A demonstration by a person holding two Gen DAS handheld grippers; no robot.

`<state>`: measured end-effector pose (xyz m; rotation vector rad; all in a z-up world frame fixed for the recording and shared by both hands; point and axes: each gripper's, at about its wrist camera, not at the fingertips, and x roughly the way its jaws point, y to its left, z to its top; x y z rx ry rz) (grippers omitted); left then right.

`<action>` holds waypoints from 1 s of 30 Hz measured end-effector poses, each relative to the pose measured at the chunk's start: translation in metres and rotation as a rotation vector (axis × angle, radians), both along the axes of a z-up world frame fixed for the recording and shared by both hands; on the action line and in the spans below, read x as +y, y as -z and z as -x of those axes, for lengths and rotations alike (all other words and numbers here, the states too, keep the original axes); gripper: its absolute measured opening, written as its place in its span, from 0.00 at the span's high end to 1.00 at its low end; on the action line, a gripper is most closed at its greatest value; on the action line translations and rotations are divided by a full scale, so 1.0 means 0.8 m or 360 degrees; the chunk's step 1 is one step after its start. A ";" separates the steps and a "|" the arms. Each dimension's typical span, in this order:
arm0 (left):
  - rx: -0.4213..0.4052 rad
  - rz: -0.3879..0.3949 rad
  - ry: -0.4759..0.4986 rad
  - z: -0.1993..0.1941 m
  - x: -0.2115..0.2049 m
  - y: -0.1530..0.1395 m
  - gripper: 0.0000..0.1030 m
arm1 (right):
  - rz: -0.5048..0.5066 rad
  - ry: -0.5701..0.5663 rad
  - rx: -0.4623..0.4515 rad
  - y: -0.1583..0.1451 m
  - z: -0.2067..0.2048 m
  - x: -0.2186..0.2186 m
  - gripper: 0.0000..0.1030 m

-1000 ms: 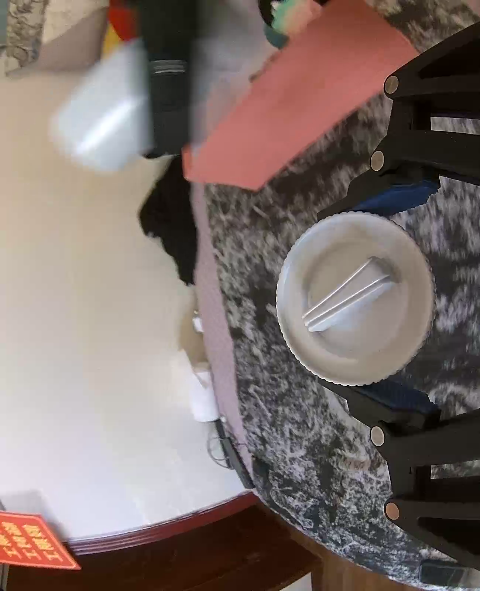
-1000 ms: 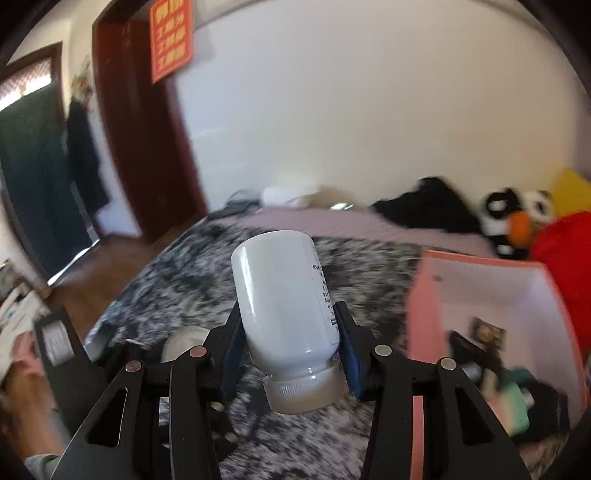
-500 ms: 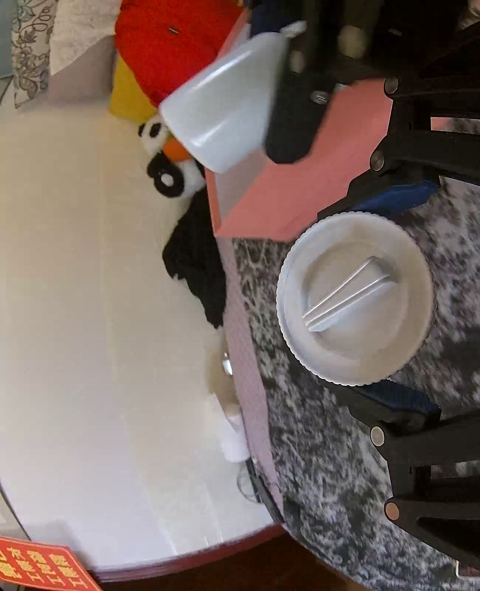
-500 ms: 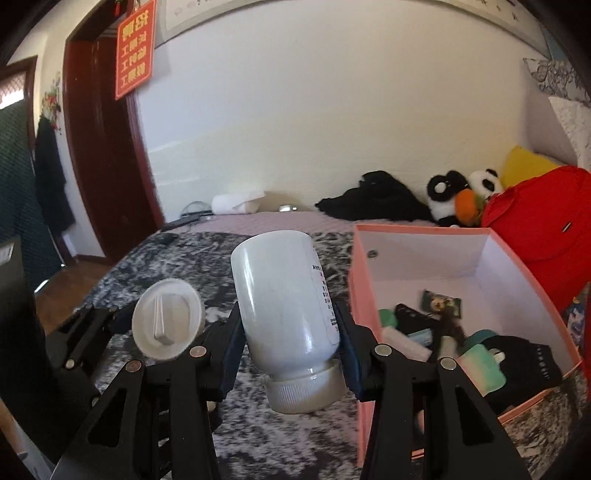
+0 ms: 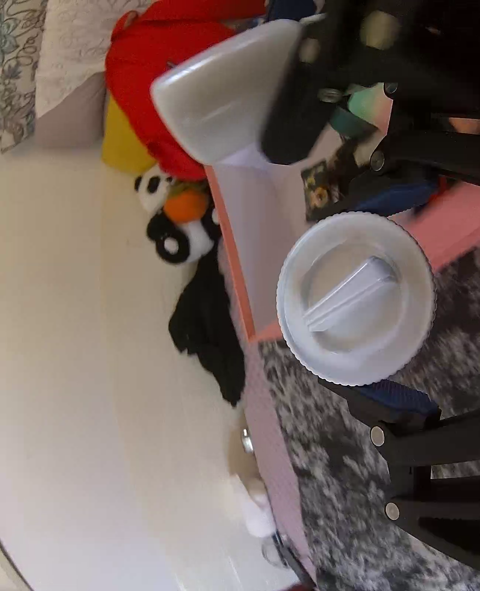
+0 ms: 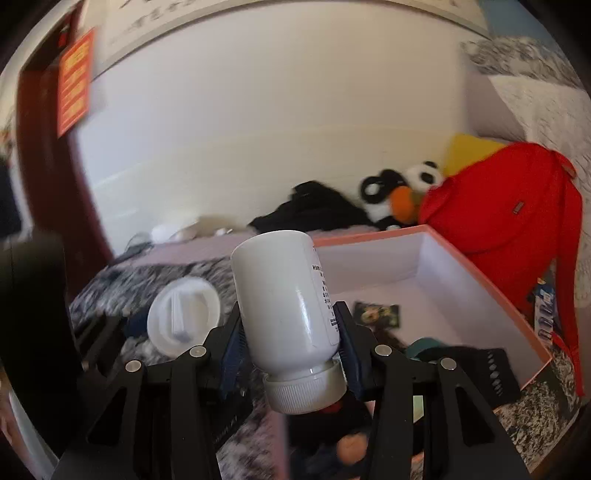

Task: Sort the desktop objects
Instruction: 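Carry the lid and pill bottle over the pink box and open both grippers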

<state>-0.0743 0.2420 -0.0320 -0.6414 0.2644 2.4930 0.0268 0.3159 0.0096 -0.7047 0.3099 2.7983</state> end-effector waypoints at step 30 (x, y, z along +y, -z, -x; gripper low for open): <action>0.0040 0.0017 0.0040 -0.052 0.068 -0.020 0.00 | 0.0054 0.0671 0.0177 0.002 -0.050 0.095 0.04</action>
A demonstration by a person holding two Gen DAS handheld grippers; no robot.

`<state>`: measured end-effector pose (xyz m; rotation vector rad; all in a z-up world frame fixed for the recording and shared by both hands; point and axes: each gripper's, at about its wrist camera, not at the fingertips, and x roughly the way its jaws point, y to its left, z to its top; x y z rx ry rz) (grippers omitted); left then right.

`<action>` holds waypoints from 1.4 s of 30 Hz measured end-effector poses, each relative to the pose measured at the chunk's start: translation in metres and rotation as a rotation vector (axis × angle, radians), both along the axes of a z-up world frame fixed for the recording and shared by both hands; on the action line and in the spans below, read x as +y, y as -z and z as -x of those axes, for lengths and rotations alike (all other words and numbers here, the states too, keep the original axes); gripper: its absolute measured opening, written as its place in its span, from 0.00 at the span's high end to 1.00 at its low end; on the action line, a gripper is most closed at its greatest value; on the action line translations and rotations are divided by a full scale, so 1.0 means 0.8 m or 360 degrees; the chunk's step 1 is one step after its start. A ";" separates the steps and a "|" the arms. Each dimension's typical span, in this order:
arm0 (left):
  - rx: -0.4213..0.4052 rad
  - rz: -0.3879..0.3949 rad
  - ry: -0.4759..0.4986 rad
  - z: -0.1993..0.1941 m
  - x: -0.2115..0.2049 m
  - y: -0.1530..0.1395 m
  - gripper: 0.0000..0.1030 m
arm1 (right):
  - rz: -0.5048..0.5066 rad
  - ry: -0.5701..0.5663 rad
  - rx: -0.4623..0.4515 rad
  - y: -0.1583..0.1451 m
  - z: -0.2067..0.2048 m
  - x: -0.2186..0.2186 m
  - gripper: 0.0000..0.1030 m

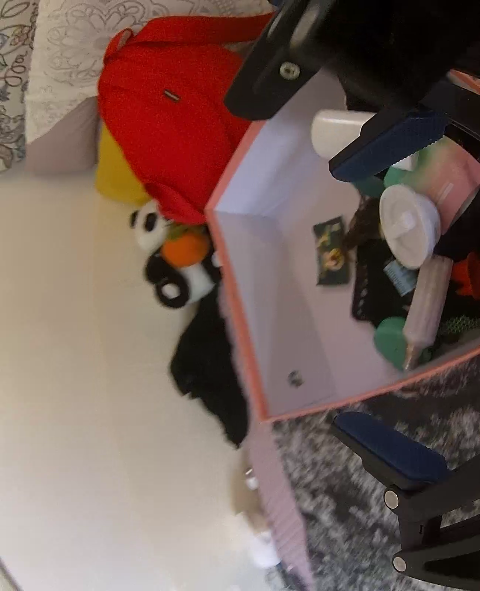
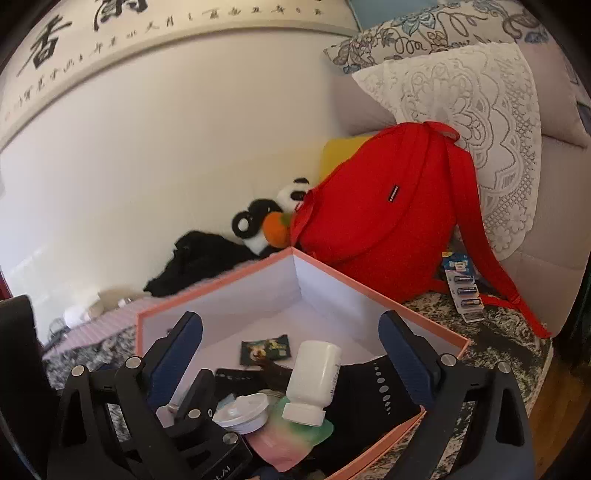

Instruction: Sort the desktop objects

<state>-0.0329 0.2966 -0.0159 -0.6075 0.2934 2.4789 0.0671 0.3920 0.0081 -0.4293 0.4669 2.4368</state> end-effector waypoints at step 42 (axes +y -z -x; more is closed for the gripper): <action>0.0406 0.0029 -0.0519 -0.045 -0.194 -0.069 0.00 | -0.0108 -0.0504 0.0304 -0.038 0.011 -0.183 0.00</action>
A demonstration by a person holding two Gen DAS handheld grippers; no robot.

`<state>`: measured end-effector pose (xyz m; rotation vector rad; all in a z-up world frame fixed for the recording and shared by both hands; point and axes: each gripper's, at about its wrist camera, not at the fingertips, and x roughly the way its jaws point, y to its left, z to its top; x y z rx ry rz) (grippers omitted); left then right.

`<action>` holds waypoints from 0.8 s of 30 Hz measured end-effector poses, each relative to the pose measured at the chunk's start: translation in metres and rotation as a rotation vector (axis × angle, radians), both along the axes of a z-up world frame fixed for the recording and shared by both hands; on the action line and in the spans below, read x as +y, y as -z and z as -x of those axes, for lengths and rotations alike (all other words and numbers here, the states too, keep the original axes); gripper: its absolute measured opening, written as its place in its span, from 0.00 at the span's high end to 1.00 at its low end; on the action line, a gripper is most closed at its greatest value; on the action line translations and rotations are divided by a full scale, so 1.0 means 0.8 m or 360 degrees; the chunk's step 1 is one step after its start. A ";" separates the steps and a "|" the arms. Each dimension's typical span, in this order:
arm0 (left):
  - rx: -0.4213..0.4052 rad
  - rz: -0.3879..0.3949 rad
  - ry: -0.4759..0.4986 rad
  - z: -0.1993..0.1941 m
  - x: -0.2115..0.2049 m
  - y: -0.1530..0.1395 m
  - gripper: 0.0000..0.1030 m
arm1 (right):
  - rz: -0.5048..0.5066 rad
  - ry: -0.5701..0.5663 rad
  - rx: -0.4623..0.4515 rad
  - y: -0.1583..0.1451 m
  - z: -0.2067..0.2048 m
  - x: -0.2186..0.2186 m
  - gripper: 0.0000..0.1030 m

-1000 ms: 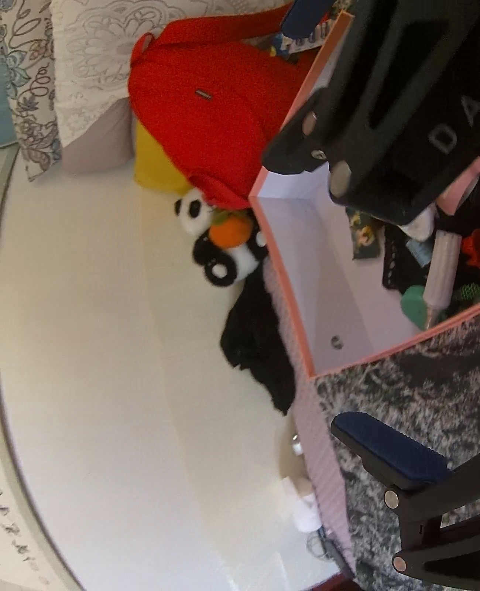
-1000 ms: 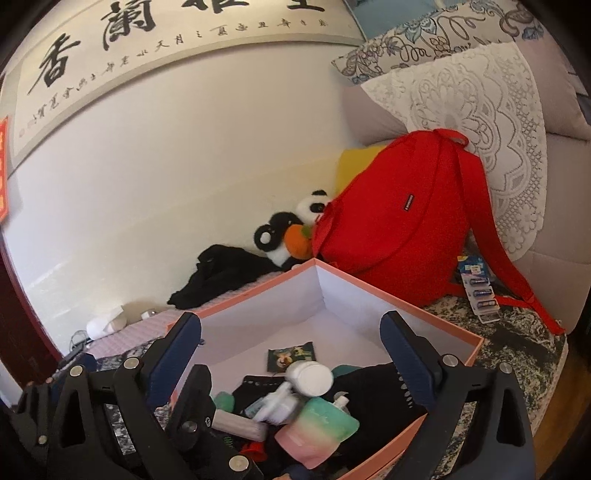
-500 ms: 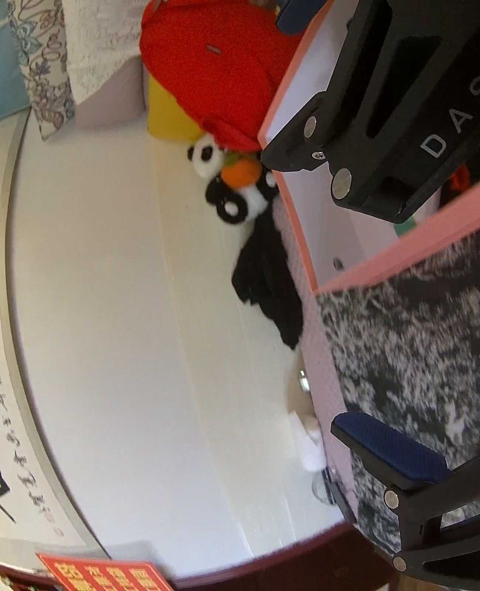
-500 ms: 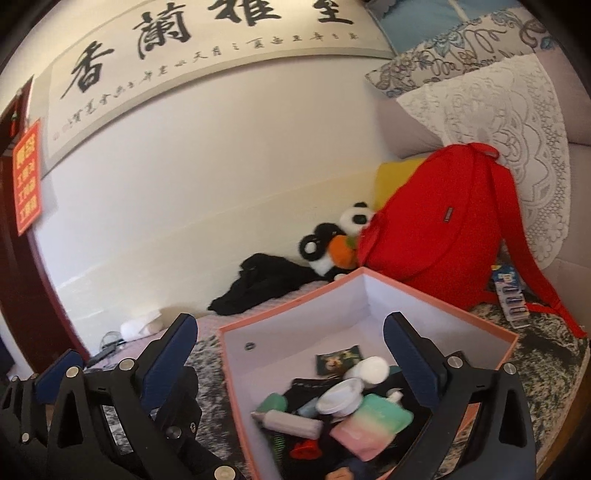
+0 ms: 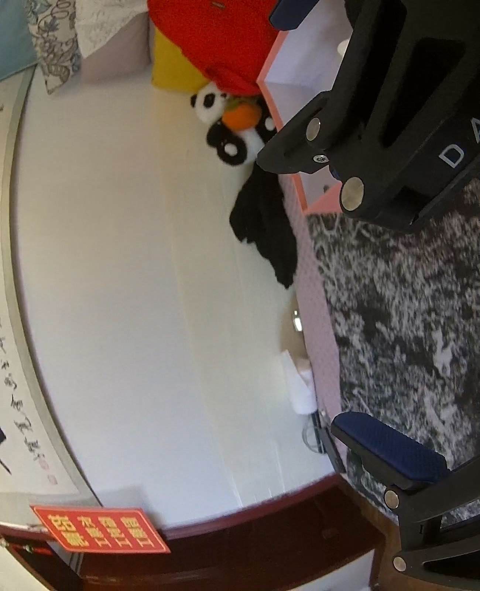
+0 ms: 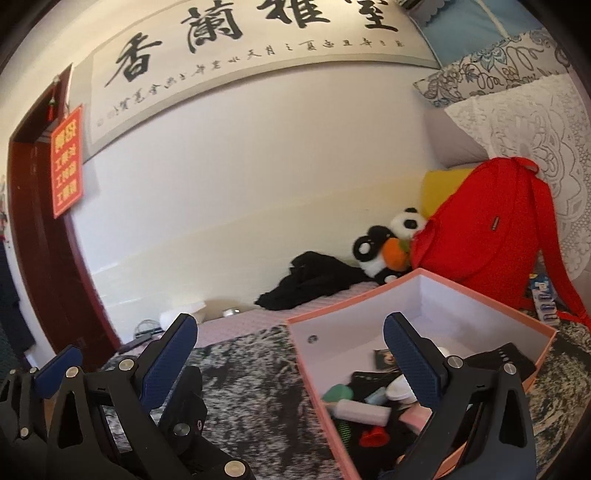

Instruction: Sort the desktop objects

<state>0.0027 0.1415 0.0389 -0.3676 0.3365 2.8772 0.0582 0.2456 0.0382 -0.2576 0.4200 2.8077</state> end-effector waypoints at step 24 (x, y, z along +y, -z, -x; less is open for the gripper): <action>-0.0167 -0.0077 -0.0246 0.007 -0.117 0.031 0.00 | -0.0087 -0.0190 0.0094 -0.012 0.001 -0.109 0.00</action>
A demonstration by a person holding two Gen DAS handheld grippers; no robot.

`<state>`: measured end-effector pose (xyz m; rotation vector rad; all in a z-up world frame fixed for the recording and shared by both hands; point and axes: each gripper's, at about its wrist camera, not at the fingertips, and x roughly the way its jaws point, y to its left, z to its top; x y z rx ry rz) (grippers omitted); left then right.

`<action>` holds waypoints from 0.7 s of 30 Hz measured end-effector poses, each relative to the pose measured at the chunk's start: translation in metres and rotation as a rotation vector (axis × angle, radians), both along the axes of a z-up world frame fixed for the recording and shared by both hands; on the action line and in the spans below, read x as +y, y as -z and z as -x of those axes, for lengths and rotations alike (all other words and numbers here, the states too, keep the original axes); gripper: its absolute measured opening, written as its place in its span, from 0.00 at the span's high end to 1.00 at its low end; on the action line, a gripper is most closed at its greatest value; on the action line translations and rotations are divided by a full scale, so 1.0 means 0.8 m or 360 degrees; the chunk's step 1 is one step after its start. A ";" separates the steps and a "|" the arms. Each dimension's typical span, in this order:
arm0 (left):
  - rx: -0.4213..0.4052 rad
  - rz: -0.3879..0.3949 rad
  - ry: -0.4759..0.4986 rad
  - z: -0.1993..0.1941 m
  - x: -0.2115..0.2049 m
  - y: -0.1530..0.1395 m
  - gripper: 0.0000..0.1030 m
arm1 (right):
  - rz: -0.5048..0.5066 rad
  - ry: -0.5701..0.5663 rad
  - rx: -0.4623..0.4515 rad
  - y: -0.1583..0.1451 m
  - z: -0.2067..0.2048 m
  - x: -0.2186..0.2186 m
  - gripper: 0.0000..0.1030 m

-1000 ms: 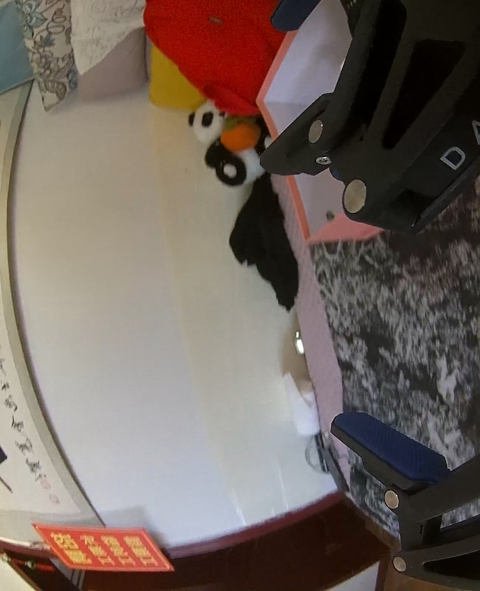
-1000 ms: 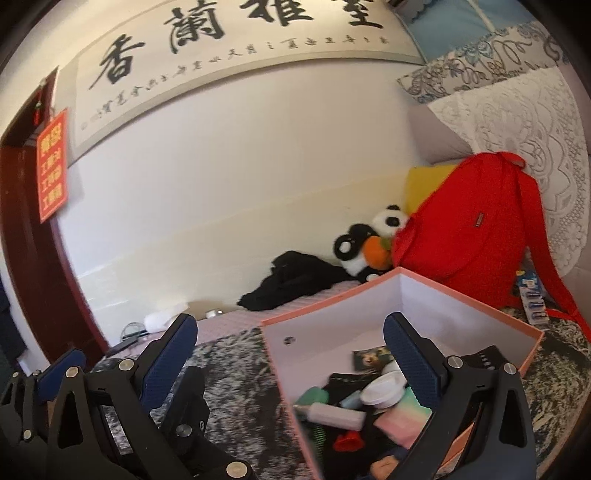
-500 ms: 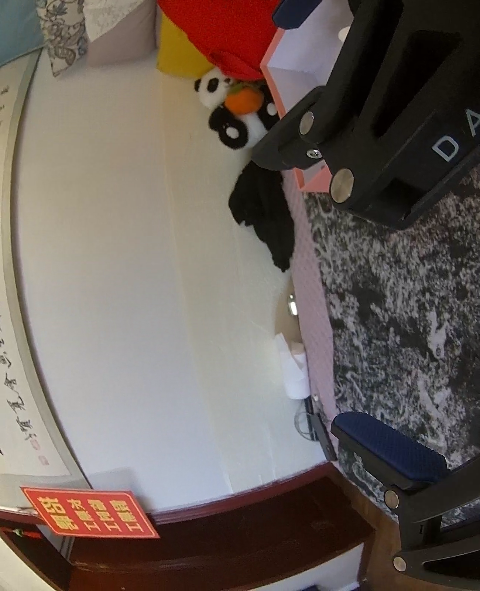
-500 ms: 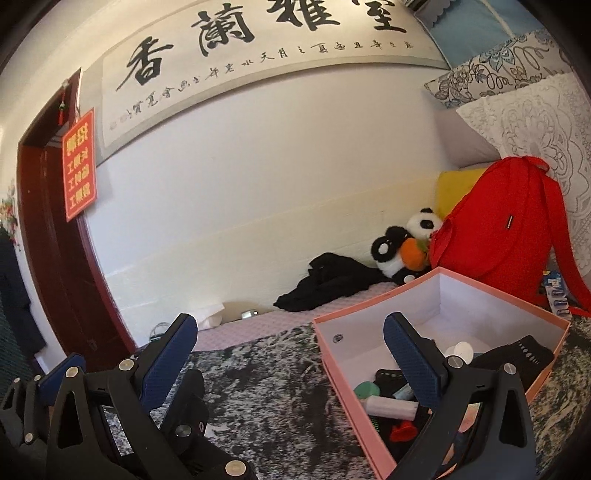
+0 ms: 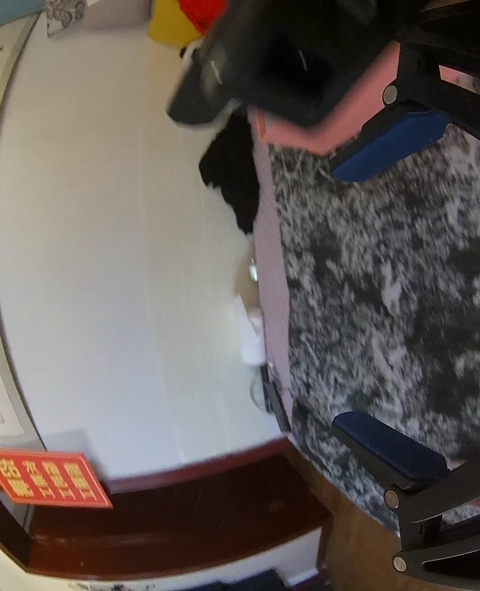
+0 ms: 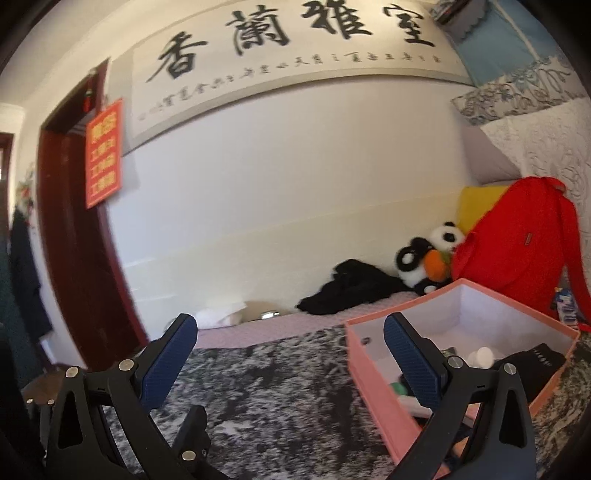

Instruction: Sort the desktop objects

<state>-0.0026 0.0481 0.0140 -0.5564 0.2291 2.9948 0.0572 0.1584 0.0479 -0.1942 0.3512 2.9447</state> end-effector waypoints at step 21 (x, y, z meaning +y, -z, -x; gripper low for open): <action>-0.0076 -0.0061 -0.0106 0.020 -0.056 0.030 0.00 | -0.0005 0.0007 -0.0043 0.031 0.026 -0.033 0.00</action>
